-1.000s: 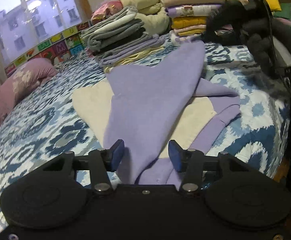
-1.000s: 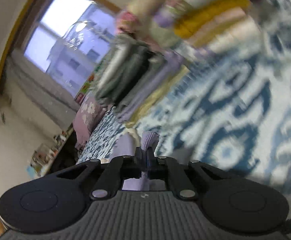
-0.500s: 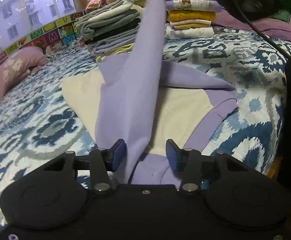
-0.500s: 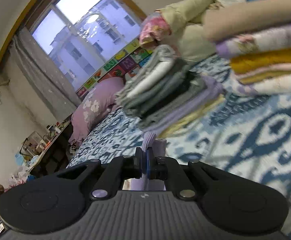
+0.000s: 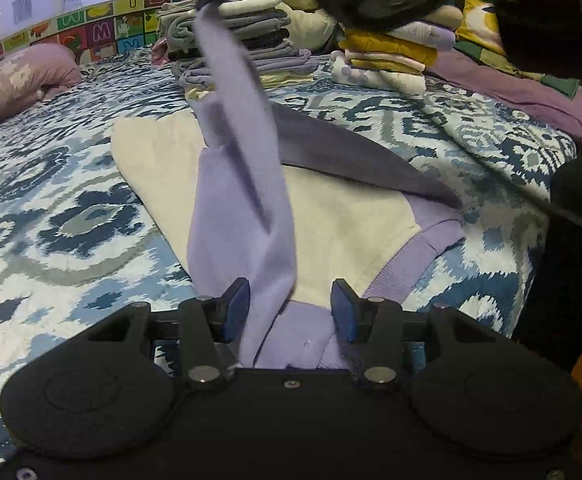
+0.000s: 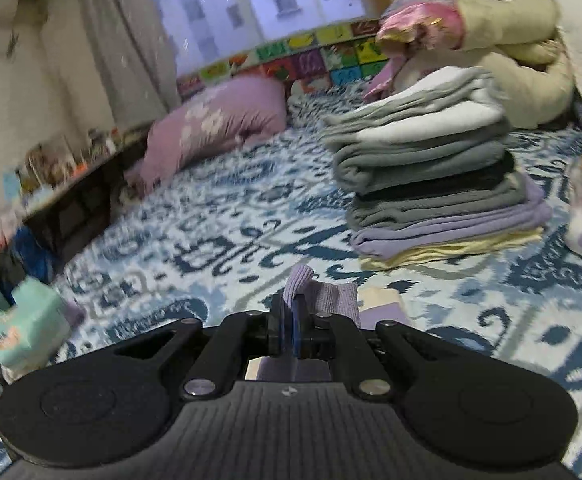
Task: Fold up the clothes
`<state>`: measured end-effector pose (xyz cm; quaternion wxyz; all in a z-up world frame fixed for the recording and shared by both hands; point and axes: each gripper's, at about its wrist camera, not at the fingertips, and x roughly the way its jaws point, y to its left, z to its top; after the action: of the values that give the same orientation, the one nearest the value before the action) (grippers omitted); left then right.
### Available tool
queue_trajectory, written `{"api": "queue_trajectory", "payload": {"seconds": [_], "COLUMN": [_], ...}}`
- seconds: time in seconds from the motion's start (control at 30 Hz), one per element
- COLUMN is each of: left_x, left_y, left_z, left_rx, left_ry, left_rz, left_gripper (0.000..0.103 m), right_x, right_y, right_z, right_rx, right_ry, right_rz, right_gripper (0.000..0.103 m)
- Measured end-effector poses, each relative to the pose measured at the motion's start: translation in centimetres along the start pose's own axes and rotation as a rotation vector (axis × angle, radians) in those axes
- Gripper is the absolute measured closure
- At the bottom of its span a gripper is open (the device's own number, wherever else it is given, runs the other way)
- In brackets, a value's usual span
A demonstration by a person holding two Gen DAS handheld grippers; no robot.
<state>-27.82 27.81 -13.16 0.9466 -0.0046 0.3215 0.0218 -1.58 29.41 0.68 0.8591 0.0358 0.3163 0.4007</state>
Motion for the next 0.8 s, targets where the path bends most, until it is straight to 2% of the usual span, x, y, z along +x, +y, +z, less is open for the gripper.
{"api": "queue_trajectory", "payload": {"seconds": [0.23,0.37,0.5,0.7,0.8], "left_x": [-0.1,0.0,-0.4,-0.8,-0.6], "left_y": [0.8,1.5,1.3,-0.7,-1.1], "left_z": [-0.2,-0.1,0.2,0.0,-0.2], "left_rx": [-0.037,-0.093,-0.088,0.043,0.079], "left_ry": [0.006,0.012,-0.012,-0.043,-0.040], "left_rz": [-0.052,-0.081,-0.071,0.054,0.107], "left_gripper": [0.060,0.060,0.060,0.078,0.079], "right_x": [3.8,4.8,4.5,0.7,0.1], "right_y": [2.1,2.8,2.7,0.1,-1.5], "right_z": [0.6,0.7,0.8,0.0,-0.1], "right_rx": [0.000,-0.035,-0.029,0.010,0.037], "right_ry": [0.068,0.091,0.107,0.060,0.058], "right_rz": [-0.017,-0.026,-0.015,0.000,-0.019], "right_gripper": [0.097,0.097,0.097,0.097,0.097]}}
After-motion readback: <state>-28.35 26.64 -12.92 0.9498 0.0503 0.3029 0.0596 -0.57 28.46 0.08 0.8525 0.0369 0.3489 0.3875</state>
